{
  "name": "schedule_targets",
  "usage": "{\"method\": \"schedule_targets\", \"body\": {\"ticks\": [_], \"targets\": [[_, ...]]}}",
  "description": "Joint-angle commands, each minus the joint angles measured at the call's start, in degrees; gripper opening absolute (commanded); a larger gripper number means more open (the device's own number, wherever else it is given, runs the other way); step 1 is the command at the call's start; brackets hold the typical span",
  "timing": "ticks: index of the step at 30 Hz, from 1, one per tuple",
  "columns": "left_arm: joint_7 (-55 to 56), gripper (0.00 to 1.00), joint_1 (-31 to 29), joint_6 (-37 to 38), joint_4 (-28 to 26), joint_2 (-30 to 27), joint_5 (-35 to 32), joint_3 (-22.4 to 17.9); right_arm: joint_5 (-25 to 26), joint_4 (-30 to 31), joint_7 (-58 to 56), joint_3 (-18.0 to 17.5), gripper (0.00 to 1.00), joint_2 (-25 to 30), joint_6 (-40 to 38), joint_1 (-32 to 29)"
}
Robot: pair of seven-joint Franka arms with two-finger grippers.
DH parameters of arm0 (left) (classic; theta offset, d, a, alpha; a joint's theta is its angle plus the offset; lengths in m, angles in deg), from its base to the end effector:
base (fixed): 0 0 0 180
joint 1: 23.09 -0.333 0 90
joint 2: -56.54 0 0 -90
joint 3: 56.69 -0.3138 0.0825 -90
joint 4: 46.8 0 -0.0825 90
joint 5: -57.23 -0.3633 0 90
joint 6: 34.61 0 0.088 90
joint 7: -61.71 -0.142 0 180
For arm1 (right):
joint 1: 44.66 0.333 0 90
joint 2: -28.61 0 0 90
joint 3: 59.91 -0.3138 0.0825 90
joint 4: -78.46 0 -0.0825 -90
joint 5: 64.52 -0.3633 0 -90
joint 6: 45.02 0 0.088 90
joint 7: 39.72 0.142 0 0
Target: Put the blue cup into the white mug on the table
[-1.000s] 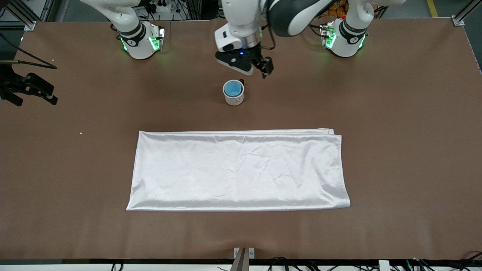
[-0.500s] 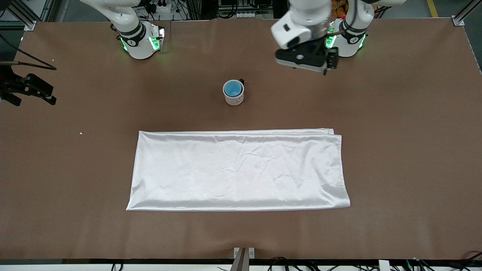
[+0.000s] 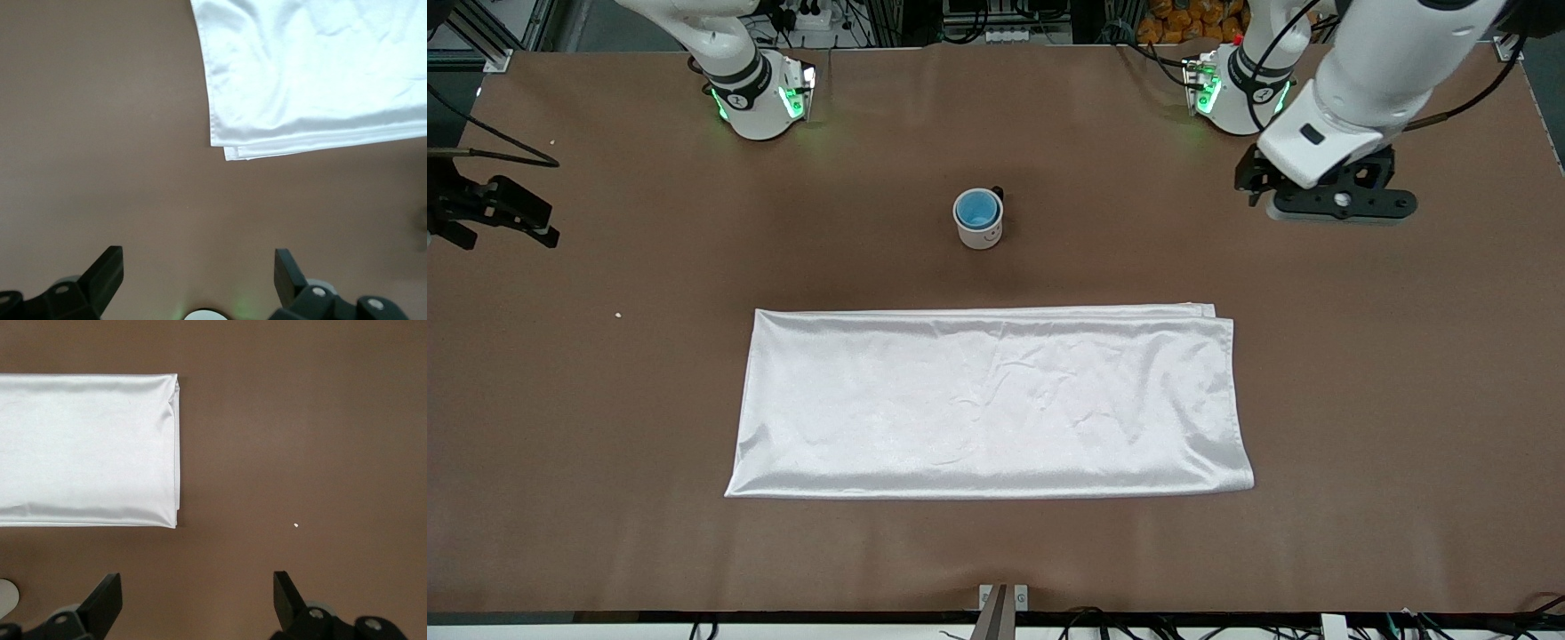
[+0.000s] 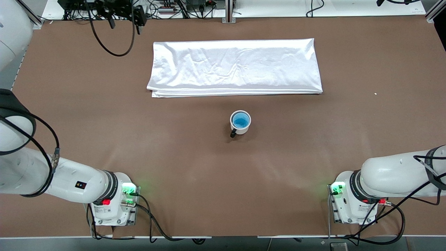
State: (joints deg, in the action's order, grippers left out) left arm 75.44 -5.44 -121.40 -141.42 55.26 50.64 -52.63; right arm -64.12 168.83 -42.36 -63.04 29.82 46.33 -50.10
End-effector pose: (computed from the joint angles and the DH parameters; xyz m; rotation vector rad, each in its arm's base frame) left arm 0.4839 -0.1749 0.5596 -2.9864 0.2083 0.1100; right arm 0.5308 -0.0221 0.5977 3.1312 0.0091 0.0592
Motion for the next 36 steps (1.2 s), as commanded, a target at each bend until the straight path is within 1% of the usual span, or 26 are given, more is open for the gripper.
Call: {"method": "schedule_targets", "body": {"ticks": [1,4,7,10,17,21,25,33,36], "targets": [[-0.63,1.00,0.19,-0.66,-0.66,-1.01,4.40,-4.67,-0.13,-0.63,-1.48,-0.48,1.00,-0.33,-0.74,-2.29],[-1.85,1.00,0.19,-1.01,0.13,-0.48,4.14,-6.52,-0.13,-0.63,-3.07,-0.48,1.00,-0.51,-1.00,-2.30],[-3.18,1.00,0.19,-1.01,1.45,0.66,4.14,-7.05,-0.22,-0.63,-3.16,-0.48,1.00,-0.86,-1.36,-2.30],[-3.27,1.00,0.19,-1.01,2.95,1.63,4.14,-8.46,-0.22,-0.63,-3.16,-0.57,1.00,-0.95,-1.44,-2.21],[-3.44,1.00,0.19,-1.45,4.27,2.78,4.84,-10.04,-0.31,-0.63,-2.90,-0.75,1.00,-1.03,-1.44,0.16],[-4.75,1.00,0.19,-2.94,4.18,2.78,4.84,-10.04,-0.22,-0.19,-2.54,-0.74,1.00,-1.04,-1.62,1.57],[-6.69,1.00,0.19,-4.08,4.18,3.04,4.75,-10.04,-0.22,-0.19,-2.63,-0.74,1.00,-1.12,-1.62,1.31],[-6.78,1.00,0.19,-4.96,4.18,3.13,5.10,-10.04,-0.22,-0.19,-2.63,-0.66,1.00,-1.12,-1.62,0.87],[-6.87,1.00,0.19,-5.05,4.18,3.13,6.42,-10.13,-0.22,-0.19,-2.63,-0.66,1.00,-1.12,-1.62,0.69]]}}
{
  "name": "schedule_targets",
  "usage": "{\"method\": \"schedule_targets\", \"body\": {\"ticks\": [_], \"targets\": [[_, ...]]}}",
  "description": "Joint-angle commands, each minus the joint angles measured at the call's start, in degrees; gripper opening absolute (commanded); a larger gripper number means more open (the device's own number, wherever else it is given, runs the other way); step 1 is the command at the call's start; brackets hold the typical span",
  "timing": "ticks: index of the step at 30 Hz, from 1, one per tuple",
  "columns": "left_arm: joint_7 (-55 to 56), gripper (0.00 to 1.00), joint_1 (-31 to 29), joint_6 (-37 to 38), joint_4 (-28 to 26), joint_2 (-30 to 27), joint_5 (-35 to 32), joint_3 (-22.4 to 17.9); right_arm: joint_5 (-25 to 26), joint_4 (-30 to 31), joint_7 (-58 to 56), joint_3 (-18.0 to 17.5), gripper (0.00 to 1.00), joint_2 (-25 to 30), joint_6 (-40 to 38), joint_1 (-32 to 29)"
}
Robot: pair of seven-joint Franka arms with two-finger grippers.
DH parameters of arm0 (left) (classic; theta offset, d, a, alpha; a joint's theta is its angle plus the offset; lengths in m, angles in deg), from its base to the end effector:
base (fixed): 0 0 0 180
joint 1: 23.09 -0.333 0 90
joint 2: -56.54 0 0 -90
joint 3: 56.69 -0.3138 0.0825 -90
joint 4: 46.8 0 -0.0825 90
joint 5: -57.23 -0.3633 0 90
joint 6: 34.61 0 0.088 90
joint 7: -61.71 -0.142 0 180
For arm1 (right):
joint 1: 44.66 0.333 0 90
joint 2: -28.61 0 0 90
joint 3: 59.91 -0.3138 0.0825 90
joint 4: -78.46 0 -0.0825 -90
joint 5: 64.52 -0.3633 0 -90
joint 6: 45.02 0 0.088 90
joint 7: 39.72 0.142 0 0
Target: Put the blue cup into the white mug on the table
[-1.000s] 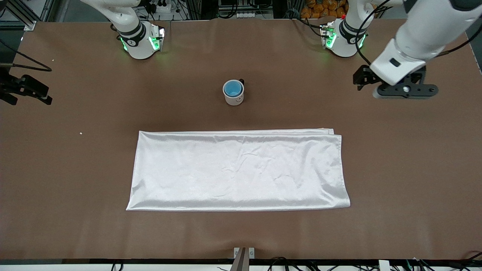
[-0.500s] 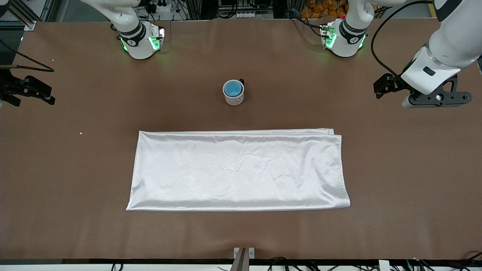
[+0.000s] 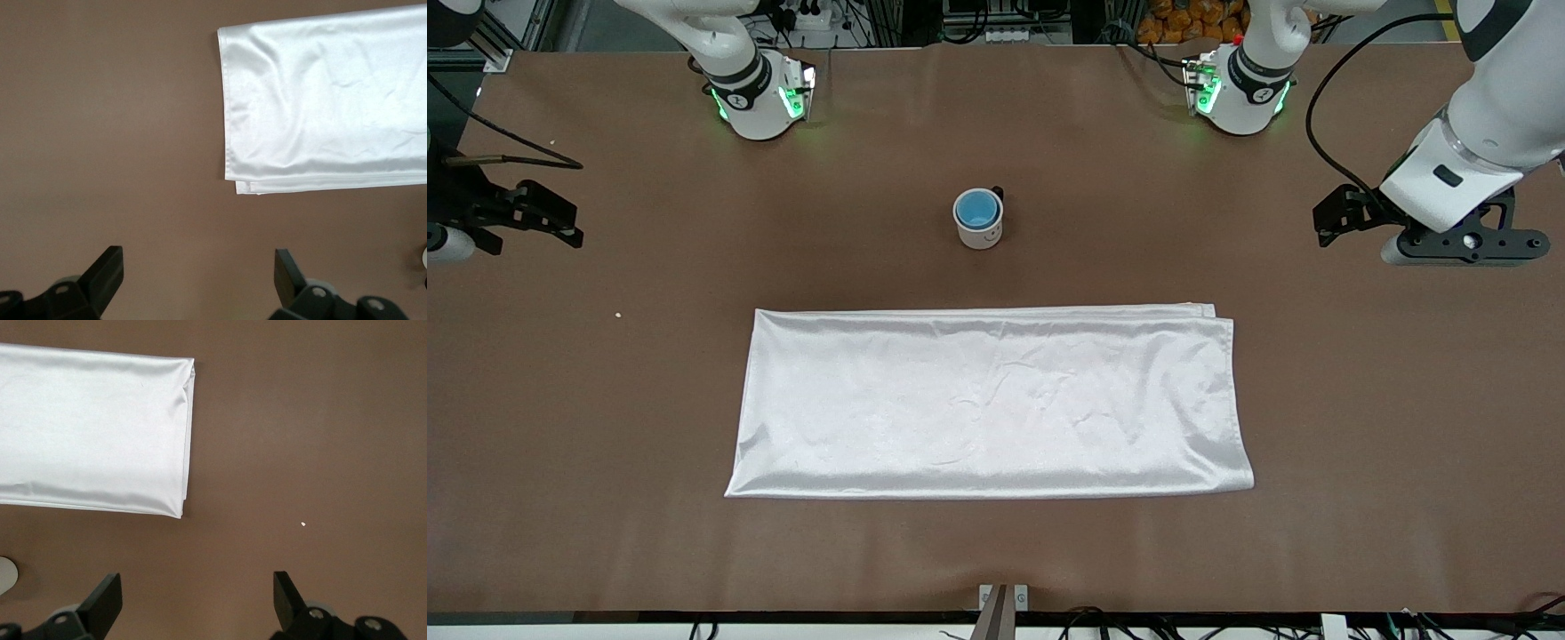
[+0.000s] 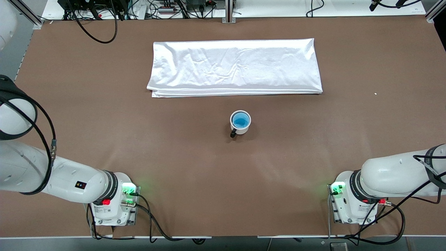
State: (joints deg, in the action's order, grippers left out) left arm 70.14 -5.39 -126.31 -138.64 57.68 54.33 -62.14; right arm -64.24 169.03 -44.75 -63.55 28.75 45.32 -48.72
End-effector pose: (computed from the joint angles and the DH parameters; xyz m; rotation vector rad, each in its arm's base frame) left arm 0.5297 -0.1083 0.5649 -3.0841 0.1060 0.0192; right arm 0.5334 -0.0046 0.5846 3.1341 0.1262 -0.0028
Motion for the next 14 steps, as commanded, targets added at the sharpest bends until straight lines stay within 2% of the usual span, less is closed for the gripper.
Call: {"method": "schedule_targets", "body": {"ticks": [1,14], "targets": [[-1.58,1.00,0.14,-0.22,1.40,0.79,3.25,-0.61,-0.10,-0.39,-0.24,-0.14,1.00,-0.04,-0.61,-0.77],[-1.58,1.00,0.14,-0.14,1.40,0.71,3.43,-0.88,-0.01,-0.39,-0.42,0.12,1.00,-0.04,-0.52,-0.77]]}}
